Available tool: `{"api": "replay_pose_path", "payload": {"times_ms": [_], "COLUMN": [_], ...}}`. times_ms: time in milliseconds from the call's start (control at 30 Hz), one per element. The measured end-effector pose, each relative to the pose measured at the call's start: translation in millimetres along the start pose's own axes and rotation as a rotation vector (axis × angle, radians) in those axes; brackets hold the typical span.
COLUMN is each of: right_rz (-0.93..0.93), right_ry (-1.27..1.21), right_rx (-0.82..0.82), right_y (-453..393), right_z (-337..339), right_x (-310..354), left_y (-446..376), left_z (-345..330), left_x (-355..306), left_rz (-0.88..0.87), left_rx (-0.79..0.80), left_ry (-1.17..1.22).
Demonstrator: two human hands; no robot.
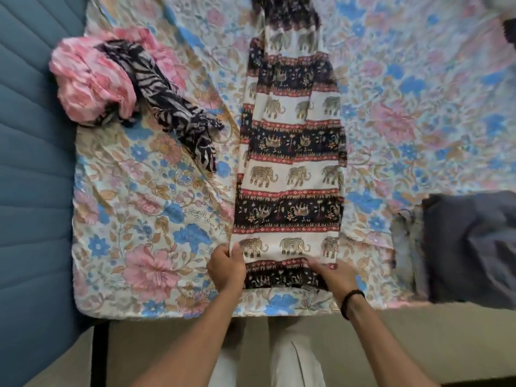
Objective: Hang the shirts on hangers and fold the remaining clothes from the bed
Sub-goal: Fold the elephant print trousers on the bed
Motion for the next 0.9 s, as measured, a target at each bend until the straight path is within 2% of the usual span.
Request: {"api": "replay_pose_path", "payload": {"times_ms": [67,233,300,433,567,633,733,833,900], "right_rz": [-0.012,0.019,0.046,0.002,-0.087,-0.11,-0.101,-0.024,0.026], "right_ry": [-0.035,-0.607,-0.687,-0.613,-0.341,-0.307,-0.357,-0.491,-0.578], "right_rx": [0.016,-0.007,-0.025,-0.05,-0.093,-0.092,-0.111,-0.136,-0.132], "right_y": [1.2,9.7,11.6,32.2,72.9,89.5,104.7,101.7,93.5], "right_z": [-1.2,14.3,16.2,14.9,20.8,23.9,33.4,43.6,47.9], "right_x": [-23.5,-32.9,-43.5,-99.9,-169.4,-187.8,-178.4,-131.3,-89.6], "left_y": [0.8,-2.7,2.1,33.1,77.9,103.5,127.7,129.9,118.9], "left_z": [-1.6,-19.7,-21.1,-5.6,19.7,34.1,50.1,55.7,54.6], "left_x": [7.9,32.4,47.6,99.4,163.9,179.6,171.5,130.3,98.1], "left_rz": [-0.003,-0.14,-0.182,-0.125,-0.059,-0.045,-0.047,-0.028,0.051], "left_rx": [0.064,0.282,0.337,0.347,0.327,0.294,0.274,0.32,0.348], "left_ry": [0.023,-0.107,-0.168,-0.188,-0.128,-0.113,-0.067,0.205,0.401]}}
Point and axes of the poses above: each hand's wrist, its own y-axis away from the middle knuckle, its own z-axis out of the back of the hand, x = y × z, the point moved 5 cm from there along -y, towards the middle knuckle, and after that the axes turned 2 degrees about x, right-handed, at the moved point
